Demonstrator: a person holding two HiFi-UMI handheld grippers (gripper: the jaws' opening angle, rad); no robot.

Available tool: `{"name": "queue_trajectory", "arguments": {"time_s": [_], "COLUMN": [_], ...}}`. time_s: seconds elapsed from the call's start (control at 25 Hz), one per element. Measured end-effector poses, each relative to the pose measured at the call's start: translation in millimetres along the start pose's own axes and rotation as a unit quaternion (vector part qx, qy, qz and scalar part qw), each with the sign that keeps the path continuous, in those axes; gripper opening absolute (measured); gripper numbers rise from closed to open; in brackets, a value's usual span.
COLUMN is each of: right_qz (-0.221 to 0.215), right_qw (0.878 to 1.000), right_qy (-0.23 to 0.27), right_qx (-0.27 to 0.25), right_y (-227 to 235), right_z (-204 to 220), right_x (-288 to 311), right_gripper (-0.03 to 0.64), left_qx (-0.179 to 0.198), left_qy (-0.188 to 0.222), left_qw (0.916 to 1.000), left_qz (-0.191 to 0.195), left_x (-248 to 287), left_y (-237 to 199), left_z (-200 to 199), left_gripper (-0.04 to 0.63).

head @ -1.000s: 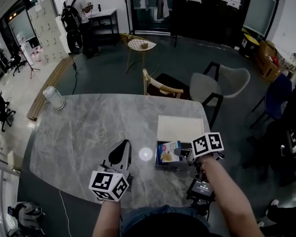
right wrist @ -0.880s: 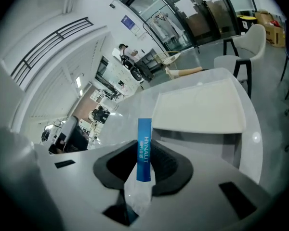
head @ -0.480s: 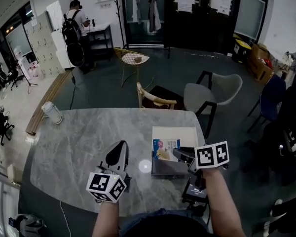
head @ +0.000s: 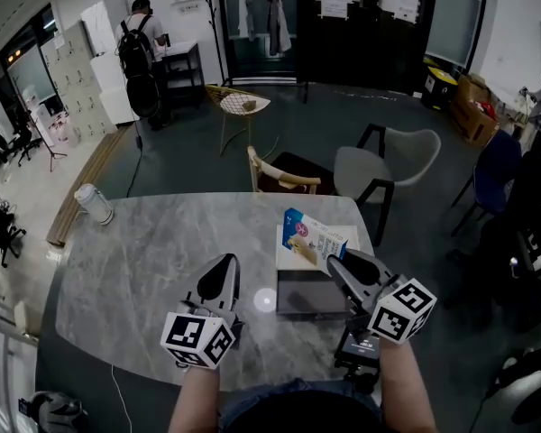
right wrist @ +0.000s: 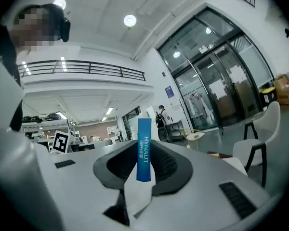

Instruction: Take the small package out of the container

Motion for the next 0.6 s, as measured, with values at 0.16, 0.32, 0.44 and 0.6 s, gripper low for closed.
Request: {"name": "queue_trajectory", "arguments": {"time_s": [0.16,0.32,0.44,0.6], "right_qz": [0.035,0.064,0.088,0.135], "right_qw": [0.998,0.994,0.989,0.982], "right_qy": [0.022,0.011,0.001,-0.003], "right_qx": [-0.045,-0.087,-0.115,-0.132], "right_y": [-11,-21,-28,-37], "right_z": [1,-4,-7,-5], "right_x": [-7,-12,-21,-35], "right_gripper": [0.097,0.097,0.097,0.097], "left_qx": [-0.003,-0.006,-0.008,-0.014], "left_qy": [-0.001,-0.002,-0.004,-0.012], "left_qw": [1.0,0.9999,0.9997,0.9994], "left_qz": [0.008,0.016,0.022,0.029], "left_x": [-1,-2,-2,-3], "left_y": [-2,-8,-7,-5], "left_z": [0,2,6,14], "left_gripper": [0.012,0.012,0.012,0.012]}}
Point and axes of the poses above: the fingertips, and each gripper's own axes: x forward along the fingers, y to its right, z out of its underside, the point moved 10 cm from there along -x, backward along the fingers, and after that the axes turned 7 degrees about -y, right-handed, at the moved point
